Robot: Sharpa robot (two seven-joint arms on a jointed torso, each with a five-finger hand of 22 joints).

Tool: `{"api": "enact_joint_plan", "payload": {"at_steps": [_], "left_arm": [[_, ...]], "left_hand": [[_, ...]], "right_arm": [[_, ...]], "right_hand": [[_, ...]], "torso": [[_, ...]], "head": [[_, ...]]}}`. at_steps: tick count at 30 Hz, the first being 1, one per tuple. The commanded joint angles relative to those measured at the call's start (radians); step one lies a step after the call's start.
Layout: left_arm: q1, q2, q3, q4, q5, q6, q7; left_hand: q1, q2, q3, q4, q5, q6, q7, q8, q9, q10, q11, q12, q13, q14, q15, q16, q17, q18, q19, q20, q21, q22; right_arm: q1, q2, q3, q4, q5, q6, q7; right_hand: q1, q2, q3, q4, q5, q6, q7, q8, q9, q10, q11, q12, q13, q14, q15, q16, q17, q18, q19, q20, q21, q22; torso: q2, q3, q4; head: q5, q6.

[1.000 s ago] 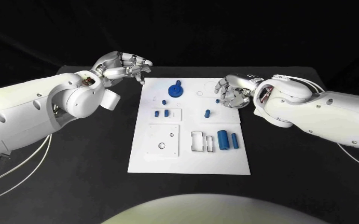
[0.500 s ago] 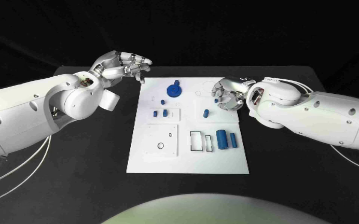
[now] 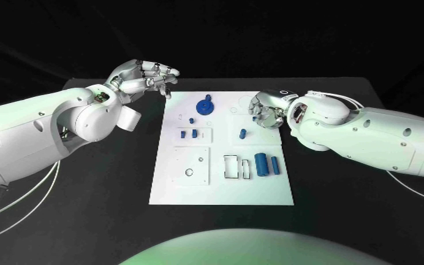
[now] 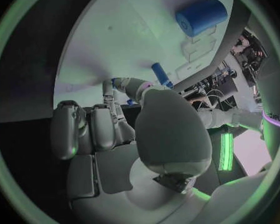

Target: Assemble the parts on the task board

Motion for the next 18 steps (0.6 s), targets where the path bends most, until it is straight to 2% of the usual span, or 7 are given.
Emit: {"api": "enact_joint_plan", "payload": {"at_steps": [1, 6, 15, 18], "left_arm": [[0.000, 0.000, 0.000, 0.005, 0.001, 0.016, 0.015], [0.000, 0.000, 0.000, 0.005, -0.001, 0.017, 0.014], [0.000, 0.000, 0.000, 0.008, -0.006, 0.018, 0.012], [0.000, -0.001, 0.000, 0.009, -0.007, 0.019, 0.011]], "left_hand": [[0.002, 0.003, 0.002, -0.007, 0.004, -0.007, 0.000, -0.001, 0.001, -0.007, 0.001, 0.004, 0.001, 0.000, 0.001, -0.007, 0.002, 0.014, 0.005, -0.004, -0.006, -0.001], [0.002, 0.003, 0.002, -0.007, 0.004, -0.007, 0.000, -0.001, 0.001, -0.007, 0.001, 0.004, 0.001, 0.000, 0.001, -0.007, 0.002, 0.014, 0.005, -0.004, -0.006, -0.001], [0.002, 0.003, 0.002, -0.009, 0.004, -0.007, 0.001, -0.001, 0.002, -0.009, 0.001, 0.004, 0.001, 0.000, 0.002, -0.007, 0.002, 0.014, 0.005, -0.004, -0.006, -0.001], [0.003, 0.003, 0.002, -0.010, 0.004, -0.007, 0.001, -0.001, 0.003, -0.011, 0.002, 0.004, 0.002, -0.001, 0.002, -0.007, 0.003, 0.014, 0.006, -0.004, -0.005, 0.000]], "right_arm": [[-0.018, 0.007, -0.010, -0.004, -0.018, 0.051, -0.018], [-0.024, 0.013, -0.010, -0.005, -0.034, 0.060, -0.032], [-0.033, 0.016, -0.010, 0.008, -0.078, 0.051, -0.043], [-0.035, 0.013, -0.010, 0.016, -0.102, 0.033, -0.048]], "right_hand": [[-0.002, 0.014, 0.006, -0.001, 0.000, 0.120, -0.027, 0.010, 0.006, 0.016, -0.003, 0.000, -0.002, 0.010, -0.010, 0.002, 0.011, 0.002, 0.005, -0.009, 0.008, 0.062], [-0.007, 0.011, 0.004, -0.001, 0.000, 0.125, -0.027, 0.015, 0.010, 0.016, -0.002, -0.008, -0.008, 0.010, -0.010, 0.000, 0.006, 0.005, -0.001, -0.011, -0.005, 0.051], [-0.019, -0.017, 0.008, -0.010, 0.001, 0.103, -0.009, 0.002, 0.011, -0.043, 0.021, -0.065, -0.044, -0.027, 0.008, -0.051, -0.068, 0.023, -0.047, 0.000, -0.090, -0.010], [-0.018, -0.021, 0.007, -0.013, 0.000, 0.100, -0.006, -0.001, 0.009, -0.054, 0.024, -0.071, -0.049, -0.038, 0.011, -0.061, -0.083, 0.027, -0.057, 0.003, -0.108, -0.023]], "torso": [[0.000, 0.0005, 0.0000], [-0.001, 0.0006, -0.0021], [-0.001, 0.0007, -0.0007], [0.000, 0.0005, -0.0012]], "head": [[0.000, 0.000], [0.000, 0.000], [-0.003, -0.001], [-0.004, 0.000]]}}
